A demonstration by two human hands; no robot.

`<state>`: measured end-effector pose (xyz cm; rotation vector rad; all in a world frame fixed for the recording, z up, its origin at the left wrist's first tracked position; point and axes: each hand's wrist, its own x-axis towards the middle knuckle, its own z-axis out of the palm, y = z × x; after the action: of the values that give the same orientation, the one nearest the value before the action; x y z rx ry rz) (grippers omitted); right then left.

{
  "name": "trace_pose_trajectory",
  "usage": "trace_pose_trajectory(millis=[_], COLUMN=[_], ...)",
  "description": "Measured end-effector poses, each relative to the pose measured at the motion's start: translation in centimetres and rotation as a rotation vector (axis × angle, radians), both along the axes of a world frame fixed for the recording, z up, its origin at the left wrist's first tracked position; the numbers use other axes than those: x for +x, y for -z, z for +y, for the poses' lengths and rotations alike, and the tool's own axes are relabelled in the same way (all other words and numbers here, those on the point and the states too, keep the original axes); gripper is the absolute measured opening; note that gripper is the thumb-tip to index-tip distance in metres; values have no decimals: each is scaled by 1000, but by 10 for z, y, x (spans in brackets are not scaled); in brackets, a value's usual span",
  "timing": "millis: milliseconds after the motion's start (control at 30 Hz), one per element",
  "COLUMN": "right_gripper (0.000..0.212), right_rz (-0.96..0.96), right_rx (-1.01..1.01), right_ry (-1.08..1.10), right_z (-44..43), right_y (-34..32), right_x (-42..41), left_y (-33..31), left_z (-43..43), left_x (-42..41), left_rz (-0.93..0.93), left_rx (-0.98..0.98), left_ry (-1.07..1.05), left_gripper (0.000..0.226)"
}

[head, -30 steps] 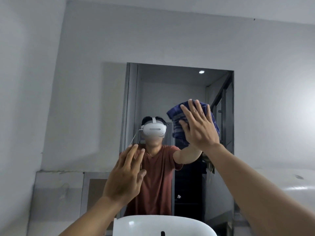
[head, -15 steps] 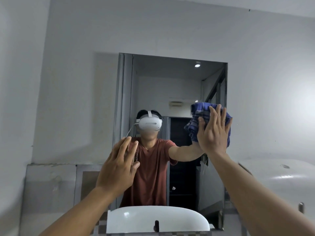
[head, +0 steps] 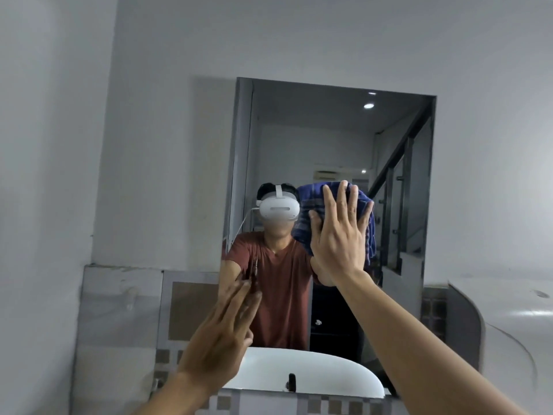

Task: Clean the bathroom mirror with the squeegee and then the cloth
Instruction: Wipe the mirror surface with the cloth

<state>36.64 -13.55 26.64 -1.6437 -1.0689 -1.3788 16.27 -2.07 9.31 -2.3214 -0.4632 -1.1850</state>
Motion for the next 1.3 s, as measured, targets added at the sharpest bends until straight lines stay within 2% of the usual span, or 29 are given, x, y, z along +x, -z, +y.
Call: trace_pose_trajectory(millis=[133, 467, 700, 833, 967, 1133, 1300], right_gripper=[54, 53, 61, 59, 56, 54, 62], right_rz=[-92, -498, -640, -619, -545, -374, -201], right_rx=[-63, -418, -611, -618, -473, -295, -207], right_ry=[-68, -118, -111, -102, -73, -93, -46], right_z=[23, 45, 30, 16, 4, -12, -30], right_y=[-9, -7, 3, 16, 30, 34, 28], right_x=[-32, -69, -53, -38, -17, 8, 29], left_y=[-1, 1, 2, 2, -1, -3, -20], left_z=[-1, -5, -6, -7, -9, -16, -30], left_x=[0, -1, -1, -2, -2, 6, 16], left_rz=[14, 10, -2, 1, -1, 6, -26], left_rx=[-27, -47, -75, -82, -138, -87, 5], left_ry=[-17, -47, -23, 2, 25, -59, -69], left_gripper=[88, 87, 88, 94, 93, 90, 104])
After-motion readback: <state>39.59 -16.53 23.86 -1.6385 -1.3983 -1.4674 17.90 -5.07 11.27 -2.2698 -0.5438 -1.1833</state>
